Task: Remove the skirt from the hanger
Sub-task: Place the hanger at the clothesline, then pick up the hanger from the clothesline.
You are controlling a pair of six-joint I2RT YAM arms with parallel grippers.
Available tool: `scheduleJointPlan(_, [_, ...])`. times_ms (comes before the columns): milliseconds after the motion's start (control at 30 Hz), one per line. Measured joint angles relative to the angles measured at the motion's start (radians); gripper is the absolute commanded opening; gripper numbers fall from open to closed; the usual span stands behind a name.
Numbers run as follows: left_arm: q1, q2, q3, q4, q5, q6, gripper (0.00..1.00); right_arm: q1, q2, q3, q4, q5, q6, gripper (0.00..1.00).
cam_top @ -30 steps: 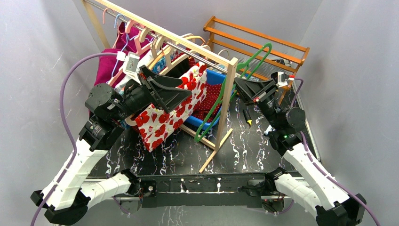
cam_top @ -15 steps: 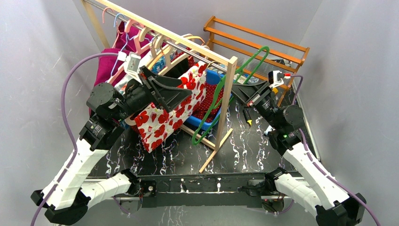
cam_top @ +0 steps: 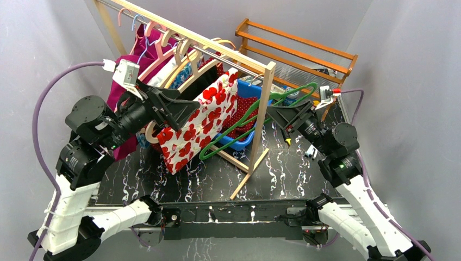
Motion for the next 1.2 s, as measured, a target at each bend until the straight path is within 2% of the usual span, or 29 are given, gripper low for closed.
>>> scheduleJointPlan(67, [0.0, 0.003, 0.029, -0.051, -0.028, 0.005, 0.98, 0.0, -0.013, 0.047, -0.115, 0.029, -0.082, 0.81])
scheduleJointPlan(133, [0.0, 0.01, 0.062, -0.113, -0.066, 0.011, 0.98, 0.0, -0.021, 0.096, -0.224, 0.058, -0.164, 0.87])
scheduleJointPlan(200, [0.0, 0.019, 0.095, -0.172, -0.105, 0.015, 0.93, 0.0, -0.034, 0.136, -0.333, 0.079, -0.251, 0.91])
scheduleJointPlan(367, [0.0, 0.061, 0.204, -0.325, -0.204, 0.023, 0.86, 0.0, -0.072, 0.189, -0.563, 0.118, -0.422, 0.94])
scheduleJointPlan(567, [0.0, 0.086, 0.231, -0.415, -0.252, 0.035, 0.74, 0.0, -0.155, 0.197, -0.768, 0.191, -0.544, 0.96])
scheduleJointPlan(900, [0.0, 0.179, 0.235, -0.443, -0.257, 0.068, 0.5, 0.0, -0.248, 0.134, -0.866, 0.289, -0.575, 0.97])
scheduleJointPlan(1000, [0.0, 0.196, 0.234, -0.436, -0.256, 0.08, 0.48, 0.0, -0.248, 0.104, -0.871, 0.309, -0.575, 0.98])
scheduleJointPlan(1200, [0.0, 0.215, 0.234, -0.405, -0.244, 0.115, 0.38, 0.0, -0.237, 0.096, -0.871, 0.367, -0.595, 0.98])
